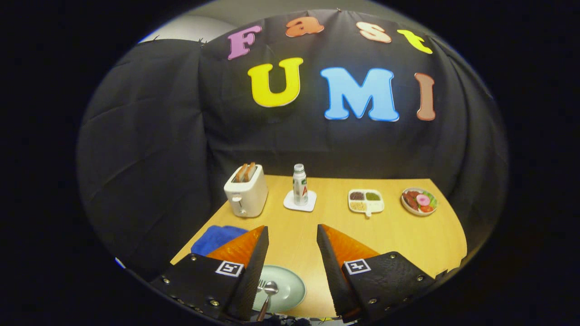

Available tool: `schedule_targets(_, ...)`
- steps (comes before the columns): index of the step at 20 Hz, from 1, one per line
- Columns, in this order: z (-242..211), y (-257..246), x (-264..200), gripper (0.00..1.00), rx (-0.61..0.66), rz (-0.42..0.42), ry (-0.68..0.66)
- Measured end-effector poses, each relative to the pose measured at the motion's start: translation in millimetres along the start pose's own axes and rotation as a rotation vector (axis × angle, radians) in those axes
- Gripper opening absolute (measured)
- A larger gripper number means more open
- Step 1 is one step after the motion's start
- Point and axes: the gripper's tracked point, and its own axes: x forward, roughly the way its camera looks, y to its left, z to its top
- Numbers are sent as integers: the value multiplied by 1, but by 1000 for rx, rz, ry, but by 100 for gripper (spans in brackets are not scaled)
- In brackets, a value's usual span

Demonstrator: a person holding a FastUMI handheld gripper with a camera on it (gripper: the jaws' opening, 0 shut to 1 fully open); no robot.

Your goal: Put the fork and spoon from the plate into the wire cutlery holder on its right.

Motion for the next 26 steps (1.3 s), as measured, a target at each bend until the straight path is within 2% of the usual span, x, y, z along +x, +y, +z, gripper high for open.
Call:
schedule_targets(7, -113, 20, 37, 66, 7, 85, 322)
schedule_targets(13, -195, 45, 50, 68, 74, 169, 578)
schedule_targets(16, -226, 50, 56, 68, 98, 164, 680)
schedule_targets(21, -262, 50, 62, 68, 63, 150, 788)
schedule_targets(22, -266, 52, 61, 61, 65, 152, 802)
schedule_targets(26, -282, 57, 62, 63, 55, 151, 853)
